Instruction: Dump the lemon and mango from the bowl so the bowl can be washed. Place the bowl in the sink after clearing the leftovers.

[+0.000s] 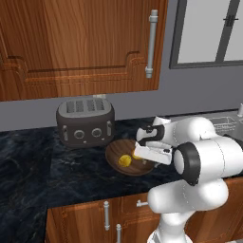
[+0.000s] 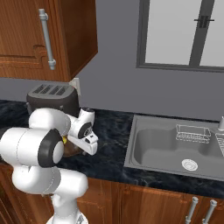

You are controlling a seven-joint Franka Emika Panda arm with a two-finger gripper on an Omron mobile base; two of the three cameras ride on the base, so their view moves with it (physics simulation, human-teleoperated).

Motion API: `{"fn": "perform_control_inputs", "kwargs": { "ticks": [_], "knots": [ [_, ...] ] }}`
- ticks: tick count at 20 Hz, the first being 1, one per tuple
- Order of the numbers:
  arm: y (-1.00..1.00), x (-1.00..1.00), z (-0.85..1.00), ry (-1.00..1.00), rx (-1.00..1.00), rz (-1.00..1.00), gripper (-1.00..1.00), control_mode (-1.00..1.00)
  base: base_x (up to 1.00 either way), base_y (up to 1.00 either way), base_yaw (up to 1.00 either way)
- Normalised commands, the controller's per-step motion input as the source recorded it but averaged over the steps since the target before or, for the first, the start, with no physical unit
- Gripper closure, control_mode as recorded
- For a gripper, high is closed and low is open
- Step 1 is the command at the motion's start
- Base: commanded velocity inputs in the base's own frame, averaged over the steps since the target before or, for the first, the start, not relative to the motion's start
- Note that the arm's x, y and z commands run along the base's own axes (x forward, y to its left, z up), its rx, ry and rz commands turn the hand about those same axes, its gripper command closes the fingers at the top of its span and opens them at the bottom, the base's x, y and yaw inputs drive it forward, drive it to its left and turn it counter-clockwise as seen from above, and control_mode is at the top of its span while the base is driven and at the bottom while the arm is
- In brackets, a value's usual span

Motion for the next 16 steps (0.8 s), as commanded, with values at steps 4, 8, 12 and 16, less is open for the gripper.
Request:
{"fn": "perform_control_inputs", "kwargs": {
  "ticks": [4, 8, 12, 16],
  "knots": [
    [0.0, 0.0, 0.0, 0.0, 0.0, 0.0, 1.0, -1.0, 0.0, 0.0, 0.0],
    [0.0, -0.16, 0.07, -0.09, 0.0, 0.0, 1.0, -1.0, 0.0, 0.0, 0.0],
    [0.0, -0.4, 0.3, -0.18, 0.0, -0.01, 1.0, -1.0, 0.0, 0.0, 0.0],
    [0.0, -0.45, 0.39, -0.21, 0.0, -0.01, 1.0, -1.0, 0.0, 0.0, 0.0]
  ]
}}
